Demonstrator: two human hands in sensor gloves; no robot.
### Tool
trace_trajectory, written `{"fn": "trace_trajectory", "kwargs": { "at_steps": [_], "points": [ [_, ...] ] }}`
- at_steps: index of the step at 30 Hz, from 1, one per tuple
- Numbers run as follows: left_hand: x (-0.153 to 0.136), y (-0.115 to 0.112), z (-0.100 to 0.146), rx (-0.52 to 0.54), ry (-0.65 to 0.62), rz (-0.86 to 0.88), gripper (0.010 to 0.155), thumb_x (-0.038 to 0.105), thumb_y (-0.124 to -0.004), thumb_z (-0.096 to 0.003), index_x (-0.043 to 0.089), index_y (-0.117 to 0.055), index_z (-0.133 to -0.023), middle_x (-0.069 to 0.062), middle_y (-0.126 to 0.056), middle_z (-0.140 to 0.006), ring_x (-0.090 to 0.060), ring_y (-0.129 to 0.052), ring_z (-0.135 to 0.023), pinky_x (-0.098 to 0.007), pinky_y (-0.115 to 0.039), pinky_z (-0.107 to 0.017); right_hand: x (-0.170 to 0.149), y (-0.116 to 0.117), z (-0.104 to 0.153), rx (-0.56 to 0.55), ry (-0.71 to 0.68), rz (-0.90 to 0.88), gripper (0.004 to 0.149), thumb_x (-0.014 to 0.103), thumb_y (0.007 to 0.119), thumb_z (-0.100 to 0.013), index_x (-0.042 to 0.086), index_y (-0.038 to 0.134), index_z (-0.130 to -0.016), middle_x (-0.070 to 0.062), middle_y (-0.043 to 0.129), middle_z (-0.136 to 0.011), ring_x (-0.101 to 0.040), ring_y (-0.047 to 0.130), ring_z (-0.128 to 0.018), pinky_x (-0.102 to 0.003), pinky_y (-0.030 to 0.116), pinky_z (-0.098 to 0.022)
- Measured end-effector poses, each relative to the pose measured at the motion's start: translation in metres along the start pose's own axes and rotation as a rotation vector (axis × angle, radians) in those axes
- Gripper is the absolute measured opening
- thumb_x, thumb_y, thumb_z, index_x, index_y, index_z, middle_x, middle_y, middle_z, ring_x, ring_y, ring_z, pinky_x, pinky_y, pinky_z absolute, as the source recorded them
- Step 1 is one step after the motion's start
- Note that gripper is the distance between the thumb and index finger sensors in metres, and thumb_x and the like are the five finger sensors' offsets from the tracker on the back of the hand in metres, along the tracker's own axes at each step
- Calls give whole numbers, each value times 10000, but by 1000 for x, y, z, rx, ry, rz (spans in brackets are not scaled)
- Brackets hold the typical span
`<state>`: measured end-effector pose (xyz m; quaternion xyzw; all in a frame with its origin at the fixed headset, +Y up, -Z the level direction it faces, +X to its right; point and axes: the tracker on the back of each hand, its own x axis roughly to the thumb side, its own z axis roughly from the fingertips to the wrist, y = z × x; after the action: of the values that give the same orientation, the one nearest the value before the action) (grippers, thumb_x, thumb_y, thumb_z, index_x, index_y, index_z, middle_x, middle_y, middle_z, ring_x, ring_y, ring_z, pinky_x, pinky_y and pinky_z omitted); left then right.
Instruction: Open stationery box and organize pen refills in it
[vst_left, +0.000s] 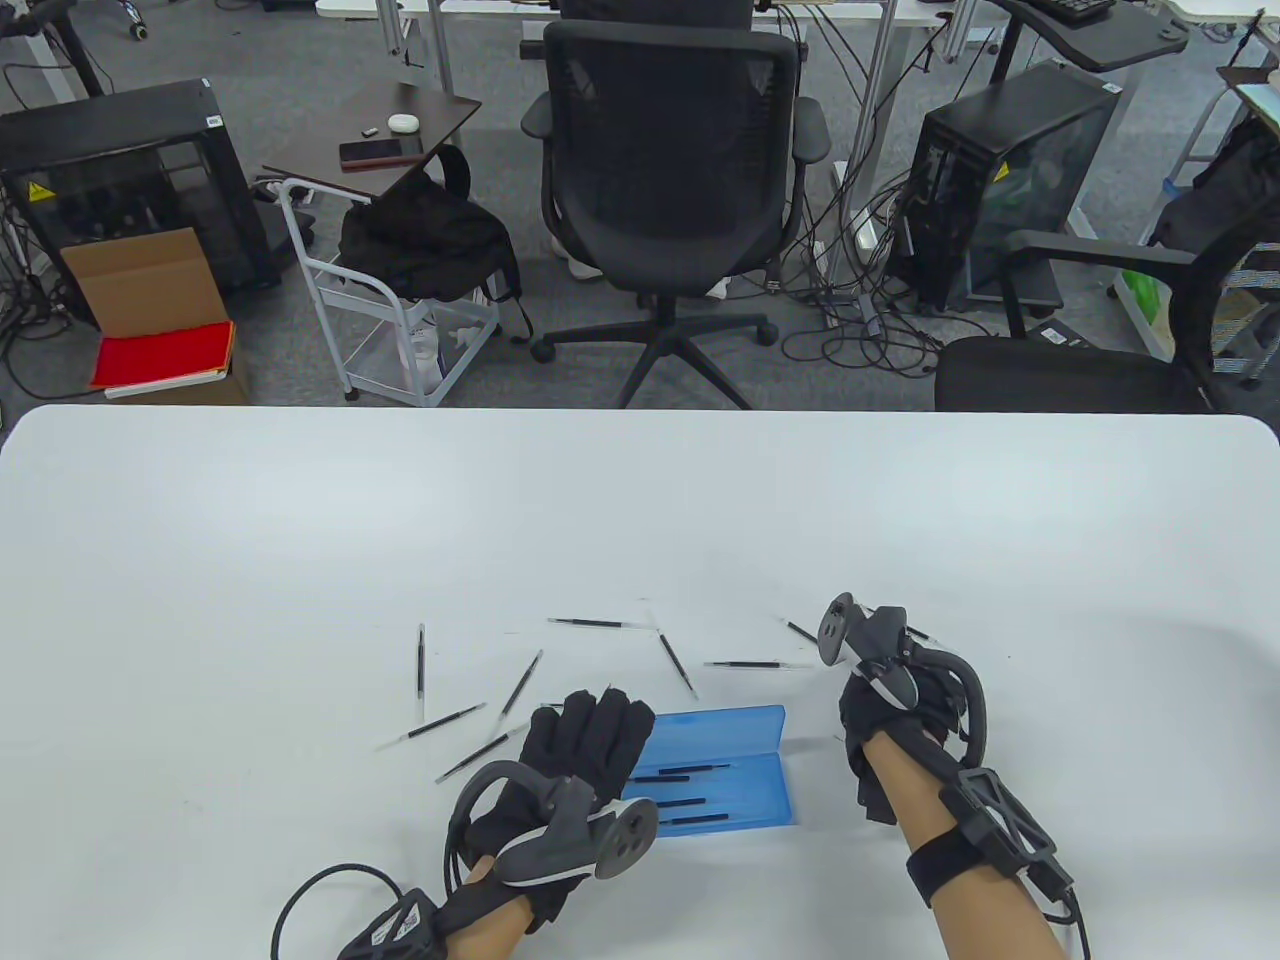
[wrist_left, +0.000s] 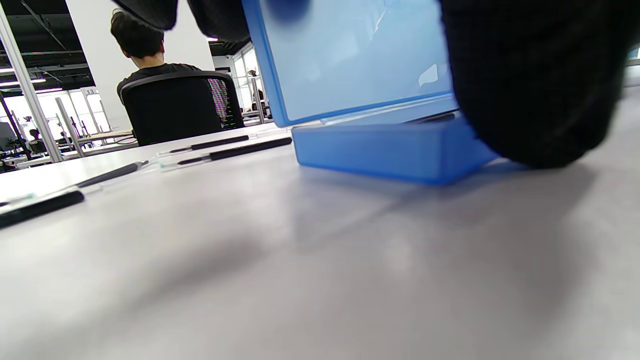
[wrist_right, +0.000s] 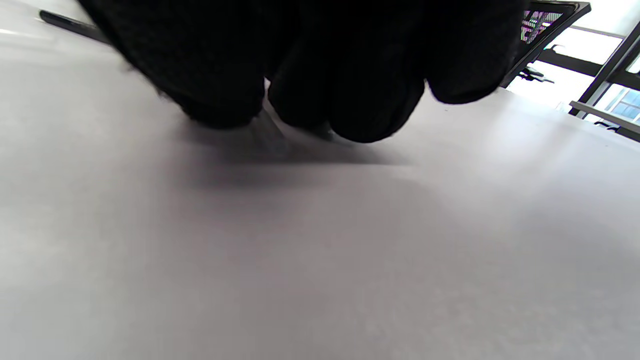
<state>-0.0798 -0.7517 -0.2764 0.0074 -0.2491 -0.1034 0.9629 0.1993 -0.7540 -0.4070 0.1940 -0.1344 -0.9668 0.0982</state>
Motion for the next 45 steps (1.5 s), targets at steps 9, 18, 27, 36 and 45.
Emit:
{"fn": "trace_trajectory", "kwargs": {
  "at_steps": [9, 18, 27, 36, 45],
  "points": [
    [0, 0, 0, 0, 0, 0, 1219, 638, -865, -325, 152, -113, -1152, -178, -208, -1257, -498, -419, -1136, -656, -470, -801, 8, 2, 0, -20, 63, 58, 613, 275, 898, -479, 23, 736, -1014, -142, 996, -742, -338, 995, -648, -618, 799, -573],
    [0, 0, 0, 0, 0, 1, 1219, 638, -865, -324, 151, -114, -1152, -174, -211, -1258, -497, -422, -1135, -655, -470, -802, 7, -2, 4, -40, 76, 65, 604, 275, 907, -468, 16, 756, -993, -136, 1008, -712, -329, 1005, -618, -616, 812, -558],
    [0, 0, 0, -1, -1, 0, 1217, 638, -864, -326, 152, -114, -1152, -173, -211, -1258, -498, -421, -1135, -656, -470, -801, 2, -1, 2, -64, 51, 44, 614, 288, 918, -462, 14, 757, -988, -132, 1014, -699, -318, 1013, -603, -610, 823, -551],
    [0, 0, 0, -2, -1, 4, 1220, 637, -866, -324, 152, -112, -1152, -175, -209, -1258, -498, -419, -1136, -656, -467, -802, -19, -23, 23, -222, -59, -19, 621, 287, 919, -459, 34, 741, -997, -127, 997, -725, -334, 1015, -591, -613, 819, -554],
    [0, 0, 0, -4, 2, 10, 1220, 636, -868, -323, 154, -113, -1152, -173, -208, -1258, -498, -417, -1136, -657, -469, -801, -27, -51, 98, -477, -322, -7, 601, 287, 914, -459, 66, 745, -992, -116, 991, -743, -331, 1011, -607, -613, 812, -576]
  ]
}}
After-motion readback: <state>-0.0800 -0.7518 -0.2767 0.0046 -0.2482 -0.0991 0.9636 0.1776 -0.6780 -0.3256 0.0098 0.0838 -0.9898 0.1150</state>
